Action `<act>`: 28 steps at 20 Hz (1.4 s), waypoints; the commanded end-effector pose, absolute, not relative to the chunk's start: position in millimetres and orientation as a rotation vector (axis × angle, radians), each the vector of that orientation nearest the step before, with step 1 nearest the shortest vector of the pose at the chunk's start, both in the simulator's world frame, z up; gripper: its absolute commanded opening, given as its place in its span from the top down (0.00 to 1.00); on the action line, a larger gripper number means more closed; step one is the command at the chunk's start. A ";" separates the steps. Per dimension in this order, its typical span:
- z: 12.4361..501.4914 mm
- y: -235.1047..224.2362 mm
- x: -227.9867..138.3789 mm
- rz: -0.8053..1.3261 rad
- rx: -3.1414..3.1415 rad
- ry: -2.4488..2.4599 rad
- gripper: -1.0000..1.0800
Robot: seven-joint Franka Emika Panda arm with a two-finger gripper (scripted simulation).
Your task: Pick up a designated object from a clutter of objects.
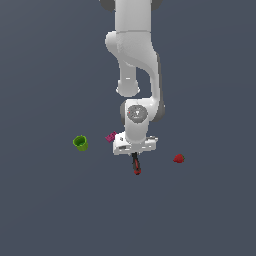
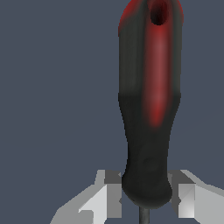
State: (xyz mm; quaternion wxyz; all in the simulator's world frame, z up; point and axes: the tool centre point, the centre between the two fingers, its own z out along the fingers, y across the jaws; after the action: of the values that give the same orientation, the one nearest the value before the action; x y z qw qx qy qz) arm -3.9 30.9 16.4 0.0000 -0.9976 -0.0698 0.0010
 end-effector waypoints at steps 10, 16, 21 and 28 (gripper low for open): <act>66.6 27.4 -0.7 0.001 -3.134 -0.219 1.00; 120.5 23.8 2.6 0.001 -3.134 -0.219 1.00; 174.8 20.3 6.1 0.001 -3.134 -0.219 1.00; 248.7 15.6 11.5 0.001 -3.134 -0.220 1.00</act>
State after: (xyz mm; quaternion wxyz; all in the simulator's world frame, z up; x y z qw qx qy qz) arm 10.7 16.6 232.2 0.0001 -0.9976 -0.0698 0.0002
